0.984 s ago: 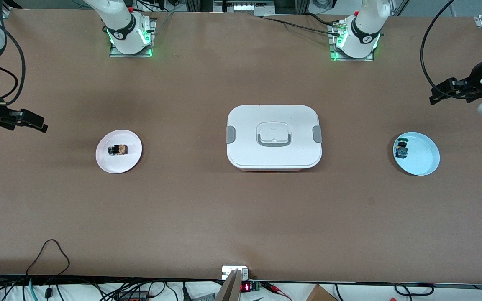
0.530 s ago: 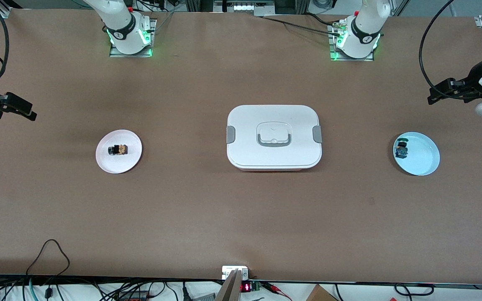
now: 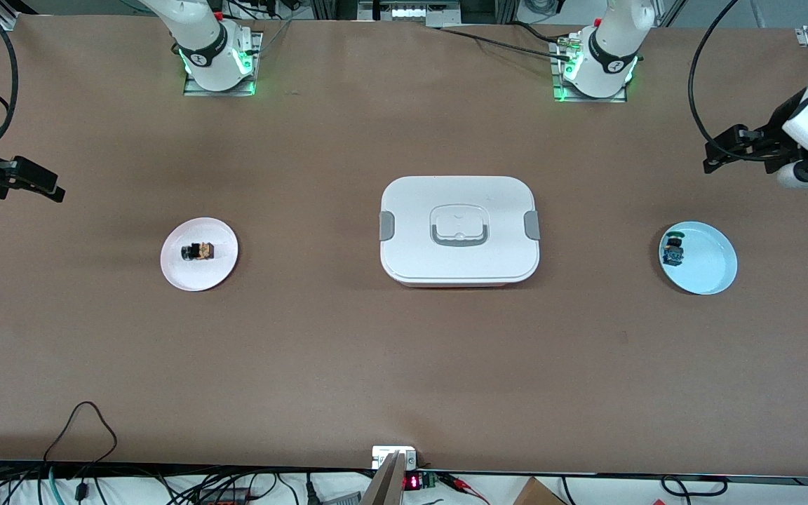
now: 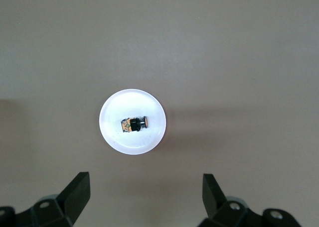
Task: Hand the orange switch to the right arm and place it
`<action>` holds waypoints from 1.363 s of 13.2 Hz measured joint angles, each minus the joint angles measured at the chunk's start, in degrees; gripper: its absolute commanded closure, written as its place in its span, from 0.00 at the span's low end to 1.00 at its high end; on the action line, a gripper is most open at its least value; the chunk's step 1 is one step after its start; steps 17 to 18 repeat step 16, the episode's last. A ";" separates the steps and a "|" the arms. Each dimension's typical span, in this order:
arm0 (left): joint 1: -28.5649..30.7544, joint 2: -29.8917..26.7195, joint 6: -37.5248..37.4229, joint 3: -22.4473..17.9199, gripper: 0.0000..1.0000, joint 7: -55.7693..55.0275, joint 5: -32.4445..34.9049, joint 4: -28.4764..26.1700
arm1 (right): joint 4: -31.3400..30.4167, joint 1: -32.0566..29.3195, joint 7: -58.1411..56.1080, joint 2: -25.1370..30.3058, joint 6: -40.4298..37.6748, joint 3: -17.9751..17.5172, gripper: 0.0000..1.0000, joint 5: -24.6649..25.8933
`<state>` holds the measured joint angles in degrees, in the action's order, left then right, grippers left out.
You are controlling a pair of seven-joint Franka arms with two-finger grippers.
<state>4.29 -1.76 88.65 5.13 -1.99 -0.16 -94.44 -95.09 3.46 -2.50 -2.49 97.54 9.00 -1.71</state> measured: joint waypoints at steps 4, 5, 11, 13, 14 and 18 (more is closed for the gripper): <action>0.02 0.15 -0.81 -0.04 0.00 0.04 -0.87 1.04 | 1.11 0.40 0.00 0.04 -0.76 -0.05 0.00 0.08; -0.06 0.34 -0.89 0.11 0.00 0.04 -0.87 1.34 | 1.39 0.44 0.00 0.04 -0.98 -0.06 0.00 0.25; 0.17 2.71 -1.55 -0.03 0.00 0.00 -0.87 2.02 | 2.12 1.86 -0.04 0.06 -2.45 -0.42 0.00 1.12; 0.18 3.71 -1.55 -0.21 0.00 0.01 -0.77 2.23 | 2.12 1.99 -0.04 0.07 -2.49 -0.44 0.00 1.18; 0.18 3.95 -1.55 -0.22 0.00 0.01 -0.68 2.39 | 2.13 1.98 -0.04 0.07 -2.50 -0.43 0.00 1.20; 0.20 4.01 -1.55 -0.42 0.00 -0.03 -0.64 2.77 | 2.14 1.98 -0.04 0.07 -2.52 -0.43 0.00 1.22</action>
